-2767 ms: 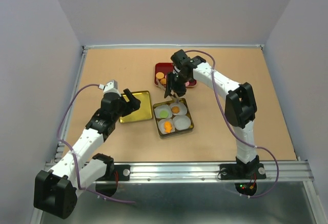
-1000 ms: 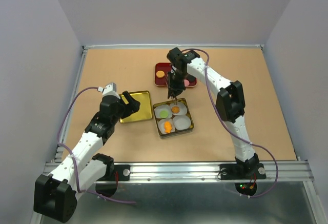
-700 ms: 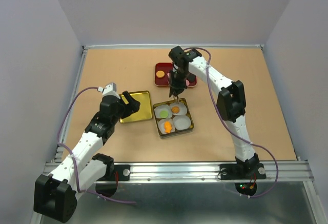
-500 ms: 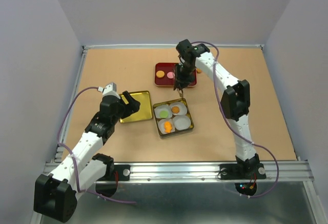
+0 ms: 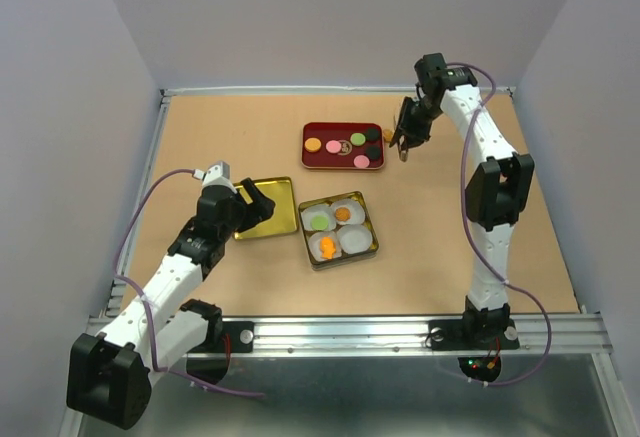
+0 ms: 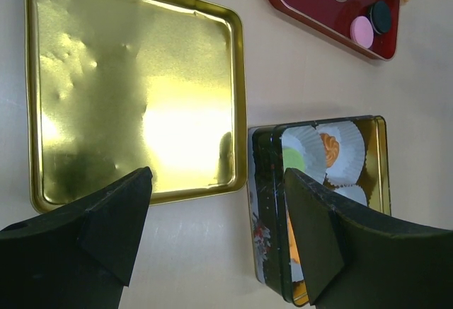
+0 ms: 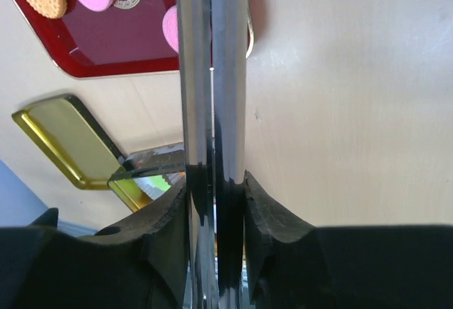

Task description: Pack the cookies

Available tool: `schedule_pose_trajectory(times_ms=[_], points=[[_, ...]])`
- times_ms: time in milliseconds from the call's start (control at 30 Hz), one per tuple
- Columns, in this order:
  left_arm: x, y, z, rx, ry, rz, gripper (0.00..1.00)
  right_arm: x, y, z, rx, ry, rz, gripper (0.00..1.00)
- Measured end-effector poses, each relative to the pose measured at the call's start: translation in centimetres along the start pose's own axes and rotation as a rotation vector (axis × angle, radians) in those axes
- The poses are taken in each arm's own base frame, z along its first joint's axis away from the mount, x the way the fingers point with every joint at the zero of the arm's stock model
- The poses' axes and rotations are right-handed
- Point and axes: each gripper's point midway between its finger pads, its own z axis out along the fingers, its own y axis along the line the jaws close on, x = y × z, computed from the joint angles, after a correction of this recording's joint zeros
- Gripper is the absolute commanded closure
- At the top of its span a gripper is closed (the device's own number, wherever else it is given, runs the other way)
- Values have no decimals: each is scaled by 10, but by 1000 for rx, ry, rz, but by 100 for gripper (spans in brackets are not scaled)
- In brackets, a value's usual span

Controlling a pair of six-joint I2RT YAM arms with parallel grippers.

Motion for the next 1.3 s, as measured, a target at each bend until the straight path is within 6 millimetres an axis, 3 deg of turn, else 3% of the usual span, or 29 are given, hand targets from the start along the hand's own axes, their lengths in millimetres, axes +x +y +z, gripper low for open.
schedule_pose_trajectory(times_ms=[200, 533, 867, 1300], points=[[1, -2, 0, 9, 6, 0, 14, 4, 2, 3, -72, 54, 38, 57], [0, -2, 0, 12, 3, -1, 14, -20, -4, -6, -170, 27, 104, 57], [1, -1, 1, 9, 7, 0, 14, -3, -18, 15, -139, 97, 128, 56], [1, -2, 1, 14, 7, 0, 14, 0, -26, 25, -114, 101, 122, 54]])
